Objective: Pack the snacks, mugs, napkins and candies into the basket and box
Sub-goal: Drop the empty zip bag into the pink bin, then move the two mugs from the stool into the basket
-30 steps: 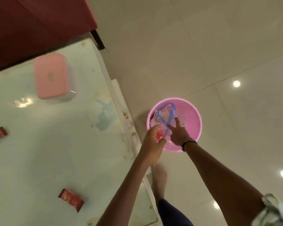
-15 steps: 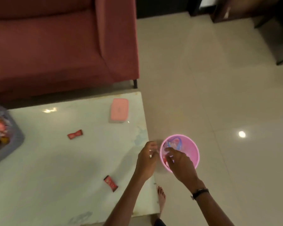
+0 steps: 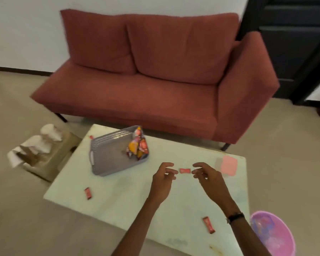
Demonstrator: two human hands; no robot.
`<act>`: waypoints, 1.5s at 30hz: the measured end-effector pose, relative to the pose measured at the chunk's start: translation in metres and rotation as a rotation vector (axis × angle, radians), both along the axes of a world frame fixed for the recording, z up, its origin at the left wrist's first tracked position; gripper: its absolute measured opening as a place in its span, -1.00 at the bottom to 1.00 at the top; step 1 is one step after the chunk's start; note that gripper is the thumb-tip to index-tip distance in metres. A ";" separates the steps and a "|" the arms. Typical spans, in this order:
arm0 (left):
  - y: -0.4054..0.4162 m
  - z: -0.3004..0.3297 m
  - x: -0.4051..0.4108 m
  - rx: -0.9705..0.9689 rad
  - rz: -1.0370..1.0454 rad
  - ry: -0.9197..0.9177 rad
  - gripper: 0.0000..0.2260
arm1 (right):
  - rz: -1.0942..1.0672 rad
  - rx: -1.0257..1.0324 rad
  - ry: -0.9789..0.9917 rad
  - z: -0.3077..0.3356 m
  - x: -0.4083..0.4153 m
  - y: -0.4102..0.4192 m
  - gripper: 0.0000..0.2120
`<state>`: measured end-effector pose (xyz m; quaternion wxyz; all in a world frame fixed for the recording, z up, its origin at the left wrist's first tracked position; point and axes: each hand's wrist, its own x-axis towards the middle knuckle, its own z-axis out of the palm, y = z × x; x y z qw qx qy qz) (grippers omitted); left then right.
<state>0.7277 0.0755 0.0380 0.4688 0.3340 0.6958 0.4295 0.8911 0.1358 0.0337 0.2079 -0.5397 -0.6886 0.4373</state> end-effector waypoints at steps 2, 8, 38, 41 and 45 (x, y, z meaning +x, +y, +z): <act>-0.023 0.012 -0.054 0.024 0.037 0.004 -0.81 | 0.032 -0.018 0.040 0.007 -0.054 -0.012 -0.78; -0.092 0.035 -0.187 0.056 0.205 0.030 -0.83 | 0.194 -0.123 0.101 0.025 -0.202 -0.054 -0.81; -0.061 -0.187 -0.666 -0.150 0.698 0.046 -0.68 | 0.378 -0.164 -0.057 -0.197 -0.757 0.010 -0.73; -0.041 -0.226 -0.693 -0.071 0.679 0.037 -0.65 | 0.329 -0.136 -0.018 -0.236 -0.798 0.025 -0.63; -0.034 -0.254 -0.711 -0.042 0.682 -0.021 -0.83 | 0.369 -0.128 0.037 -0.262 -0.828 0.035 -0.67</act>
